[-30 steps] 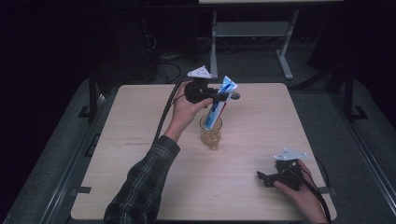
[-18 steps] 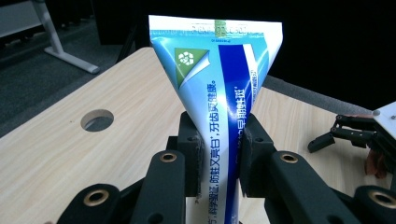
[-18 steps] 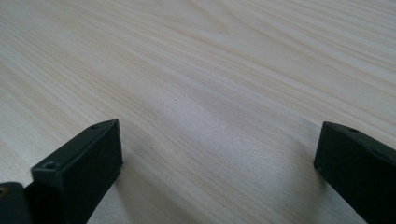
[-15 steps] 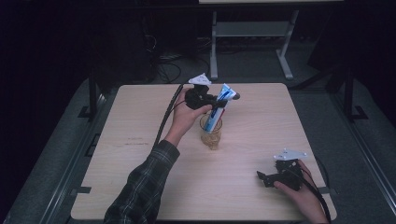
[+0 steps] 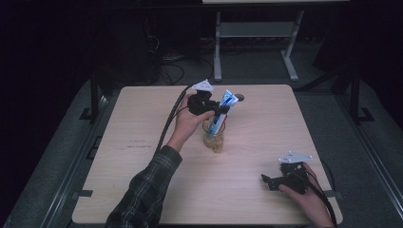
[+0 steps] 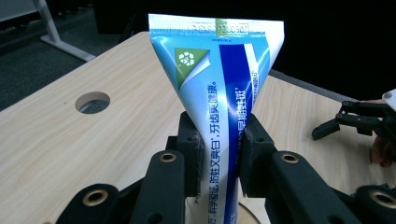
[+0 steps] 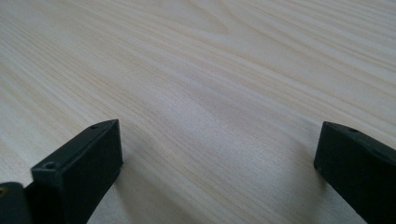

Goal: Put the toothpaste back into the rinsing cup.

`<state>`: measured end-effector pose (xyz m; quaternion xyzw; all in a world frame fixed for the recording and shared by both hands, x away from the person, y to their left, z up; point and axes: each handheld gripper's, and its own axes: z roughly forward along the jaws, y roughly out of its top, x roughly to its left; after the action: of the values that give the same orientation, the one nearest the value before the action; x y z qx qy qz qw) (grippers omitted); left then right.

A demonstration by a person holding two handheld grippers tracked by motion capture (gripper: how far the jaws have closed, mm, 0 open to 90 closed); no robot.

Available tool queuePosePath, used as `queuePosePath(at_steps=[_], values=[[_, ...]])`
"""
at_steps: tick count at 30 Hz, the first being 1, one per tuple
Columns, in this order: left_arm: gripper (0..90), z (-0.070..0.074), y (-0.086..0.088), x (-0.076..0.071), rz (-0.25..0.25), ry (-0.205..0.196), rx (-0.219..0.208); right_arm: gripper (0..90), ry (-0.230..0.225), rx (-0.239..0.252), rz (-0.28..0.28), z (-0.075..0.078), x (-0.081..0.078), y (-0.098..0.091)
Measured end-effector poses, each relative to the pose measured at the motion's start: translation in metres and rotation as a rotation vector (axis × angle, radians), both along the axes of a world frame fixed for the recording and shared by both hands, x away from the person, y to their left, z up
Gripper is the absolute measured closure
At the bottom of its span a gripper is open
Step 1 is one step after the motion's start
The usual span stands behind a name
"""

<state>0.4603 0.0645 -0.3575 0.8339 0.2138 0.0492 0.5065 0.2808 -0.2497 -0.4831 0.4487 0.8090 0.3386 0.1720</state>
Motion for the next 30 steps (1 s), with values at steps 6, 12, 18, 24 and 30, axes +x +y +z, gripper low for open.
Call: queuePosePath(at_steps=[6,12,18,24,30], values=[[73.0,-0.002,0.003,-0.002,0.000,0.002,0.000,0.5,0.000,0.000,0.000,0.000,0.000,0.000],[72.7,-0.006,0.006,-0.004,0.004,0.008,0.002,0.5,-0.001,-0.001,0.001,0.000,0.000,0.000],[71.9,-0.010,0.009,-0.004,0.010,0.007,0.021,0.5,-0.001,-0.001,0.001,0.000,0.000,0.000],[63.7,-0.007,0.015,-0.005,0.027,-0.010,0.024,0.5,-0.001,-0.001,0.001,0.000,0.000,0.000],[44.5,-0.001,0.022,-0.009,0.062,-0.029,0.056,0.5,-0.001,-0.001,0.001,0.000,0.000,0.000]])
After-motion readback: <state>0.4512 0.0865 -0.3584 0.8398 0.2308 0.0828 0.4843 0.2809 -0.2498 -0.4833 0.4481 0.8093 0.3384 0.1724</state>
